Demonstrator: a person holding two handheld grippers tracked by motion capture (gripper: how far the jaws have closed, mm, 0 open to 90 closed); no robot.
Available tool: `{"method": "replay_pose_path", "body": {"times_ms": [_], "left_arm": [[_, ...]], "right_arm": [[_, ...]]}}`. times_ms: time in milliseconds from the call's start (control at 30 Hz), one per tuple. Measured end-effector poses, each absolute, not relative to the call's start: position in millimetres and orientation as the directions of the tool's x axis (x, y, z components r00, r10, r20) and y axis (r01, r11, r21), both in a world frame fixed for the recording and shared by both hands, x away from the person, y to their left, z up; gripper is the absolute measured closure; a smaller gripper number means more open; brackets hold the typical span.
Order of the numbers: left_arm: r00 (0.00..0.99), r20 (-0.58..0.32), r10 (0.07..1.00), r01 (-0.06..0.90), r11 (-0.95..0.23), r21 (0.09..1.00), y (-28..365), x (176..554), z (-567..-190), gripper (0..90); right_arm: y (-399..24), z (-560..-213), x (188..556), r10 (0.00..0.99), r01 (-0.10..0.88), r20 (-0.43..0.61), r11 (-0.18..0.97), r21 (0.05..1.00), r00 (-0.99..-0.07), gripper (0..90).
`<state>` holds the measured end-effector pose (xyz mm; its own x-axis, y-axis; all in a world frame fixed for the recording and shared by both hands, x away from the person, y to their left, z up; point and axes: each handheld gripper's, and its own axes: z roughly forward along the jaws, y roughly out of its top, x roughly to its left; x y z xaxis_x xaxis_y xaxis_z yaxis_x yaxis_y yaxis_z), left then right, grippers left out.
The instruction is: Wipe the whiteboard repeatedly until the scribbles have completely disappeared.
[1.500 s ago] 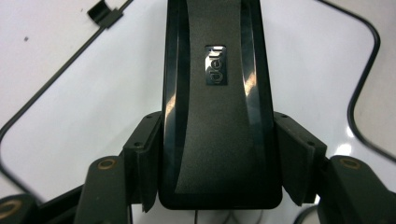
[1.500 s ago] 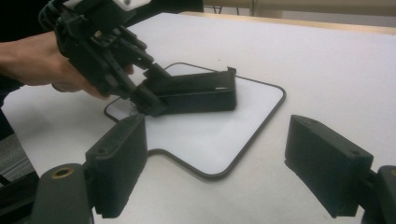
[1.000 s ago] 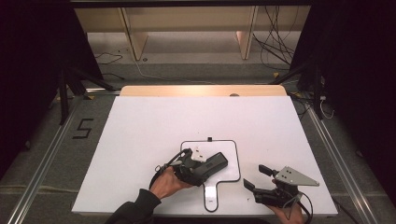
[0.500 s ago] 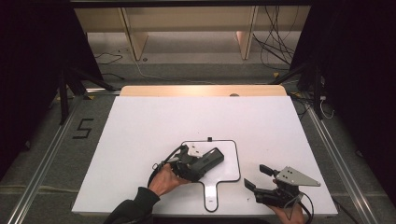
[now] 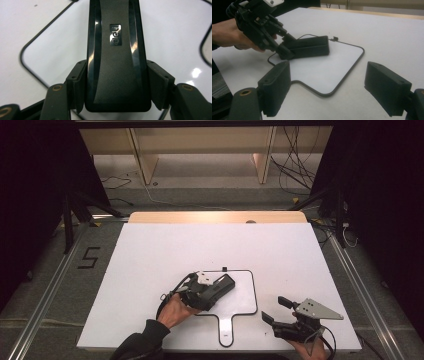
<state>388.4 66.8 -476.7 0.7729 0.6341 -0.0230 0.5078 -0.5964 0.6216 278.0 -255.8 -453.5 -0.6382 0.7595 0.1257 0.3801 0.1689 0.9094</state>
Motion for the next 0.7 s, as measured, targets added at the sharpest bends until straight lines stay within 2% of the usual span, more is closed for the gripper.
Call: {"method": "replay_pose_path", "body": {"times_ms": [233,467,700], "left_arm": [[0.764,-0.032,0.644,0.523,-0.59,0.615,77.6,383.0,-476.5,40.5],[0.816,-0.022,0.578,0.466,-0.635,0.616,54.3,366.3,-475.9,40.5],[0.761,-0.046,0.647,0.521,-0.567,0.638,73.0,383.9,-478.5,40.6]], "right_arm": [[-256.6,-452.8,277.5,0.76,0.379,0.124,0.17,0.91,-0.638,21.9],[-255.3,-452.8,277.8,0.758,0.378,0.124,0.171,0.91,-0.64,21.9],[-256.8,-452.8,277.8,0.76,0.379,0.125,0.168,0.91,-0.637,21.9]]}}
